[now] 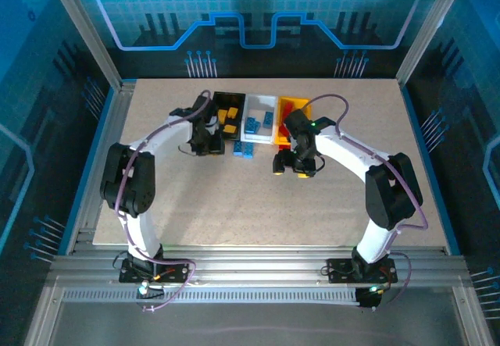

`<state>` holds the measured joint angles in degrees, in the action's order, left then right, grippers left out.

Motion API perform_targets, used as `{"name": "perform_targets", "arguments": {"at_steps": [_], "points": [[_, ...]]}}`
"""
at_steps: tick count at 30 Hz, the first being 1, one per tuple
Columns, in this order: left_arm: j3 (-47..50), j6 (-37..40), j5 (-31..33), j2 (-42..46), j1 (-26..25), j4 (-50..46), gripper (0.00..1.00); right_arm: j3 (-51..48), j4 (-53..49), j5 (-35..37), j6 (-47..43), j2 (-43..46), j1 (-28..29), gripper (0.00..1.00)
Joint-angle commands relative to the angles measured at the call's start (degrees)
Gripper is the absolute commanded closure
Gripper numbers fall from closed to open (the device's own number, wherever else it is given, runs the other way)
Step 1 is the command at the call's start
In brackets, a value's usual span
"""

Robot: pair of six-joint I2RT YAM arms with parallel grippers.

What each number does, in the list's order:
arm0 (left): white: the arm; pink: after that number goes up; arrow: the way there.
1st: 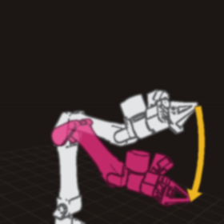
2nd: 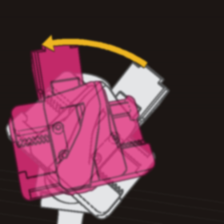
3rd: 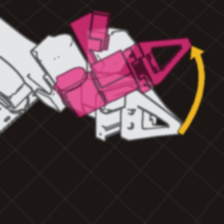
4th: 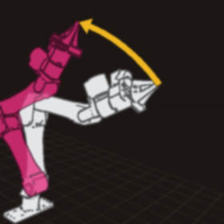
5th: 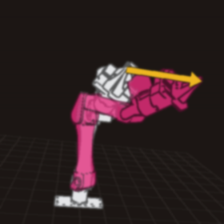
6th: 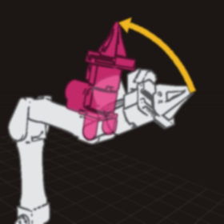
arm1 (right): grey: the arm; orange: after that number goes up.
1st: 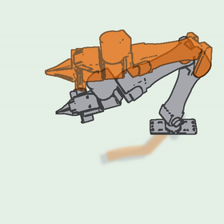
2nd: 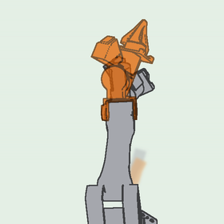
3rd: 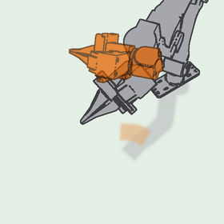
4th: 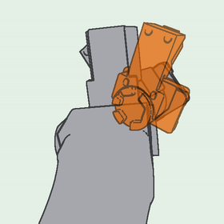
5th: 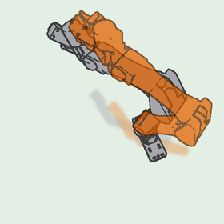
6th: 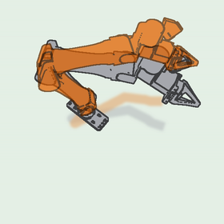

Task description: Sort the legos into containers by color

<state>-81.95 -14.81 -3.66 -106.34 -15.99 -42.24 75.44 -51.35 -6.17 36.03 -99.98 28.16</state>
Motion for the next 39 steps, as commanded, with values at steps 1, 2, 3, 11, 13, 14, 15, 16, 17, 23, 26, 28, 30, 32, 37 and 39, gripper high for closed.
{"name": "perform_targets", "arguments": {"at_steps": [1, 2, 3, 11, 13, 14, 15, 16, 17, 23, 26, 28, 30, 32, 37, 39], "points": [[-7.71, 1.10, 0.50, -1.71, 0.86, -2.68, 0.68, 1.50, -0.98, 0.80, 0.19, -0.34, 0.04, 0.26], [-10.15, 1.02, 0.37, -3.30, 1.02, -3.04, 0.68, 1.72, -1.24, 0.89, -0.03, -0.38, -0.20, 0.26], [-12.54, 0.86, 0.23, -4.83, 1.22, -3.40, 0.67, 1.97, -1.50, 0.94, -0.23, -0.46, -0.42, 0.26], [-30.20, 0.76, 0.18, -18.17, 1.84, -6.48, 0.66, 2.45, -3.05, 1.25, -1.56, 0.29, -3.84, 0.26], [-33.75, 0.92, 0.40, -21.24, 2.06, -7.60, 0.66, 2.10, -3.30, 1.42, -1.66, 0.71, -4.71, 0.26], [-35.62, 0.91, 0.40, -22.65, 2.18, -8.18, 0.65, 2.00, -3.40, 1.45, -1.67, 0.97, -5.18, 0.26], [-36.91, 0.92, 0.39, -23.74, 2.28, -8.66, 0.63, 1.77, -3.55, 1.43, -1.67, 1.10, -5.64, 0.26], [-38.41, 0.92, 0.41, -24.89, 2.41, -9.18, 0.61, 1.74, -3.49, 1.43, -1.62, 1.19, -6.03, 0.26], [-39.72, 0.88, 0.41, -25.89, 2.50, -9.88, 0.58, 1.72, -3.62, 1.46, -1.59, 1.33, -6.42, 0.26], [-42.69, 0.92, 0.01, -26.29, 2.63, -11.36, 0.43, 2.75, -3.54, 1.80, -1.05, -0.44, -7.75, 0.26], [-41.58, 0.67, -0.45, -24.30, 2.63, -11.64, 0.38, 4.93, -2.92, 2.26, -1.55, -3.43, -7.90, 0.26], [-39.62, 0.28, -0.95, -22.18, 2.64, -11.34, 0.36, 6.86, -2.97, 2.72, -2.10, -6.16, -7.93, 0.26], [-36.41, -0.35, -1.58, -19.22, 2.63, -10.44, 0.35, 8.99, -2.79, 3.56, -2.82, -8.65, -7.95, 0.26], [-31.87, -0.87, -1.88, -15.18, 2.66, -8.97, 0.34, 11.16, -2.47, 4.32, -3.78, -11.09, -7.95, 0.26], [-20.50, -1.41, -1.66, -5.60, 2.70, -6.70, 0.32, 15.41, -1.57, 6.51, -6.24, -15.92, -7.78, 0.27], [-16.59, -1.58, -1.66, -1.94, 2.63, -6.45, 0.32, 16.75, -1.30, 7.47, -6.97, -17.50, -7.68, 0.27]]}}
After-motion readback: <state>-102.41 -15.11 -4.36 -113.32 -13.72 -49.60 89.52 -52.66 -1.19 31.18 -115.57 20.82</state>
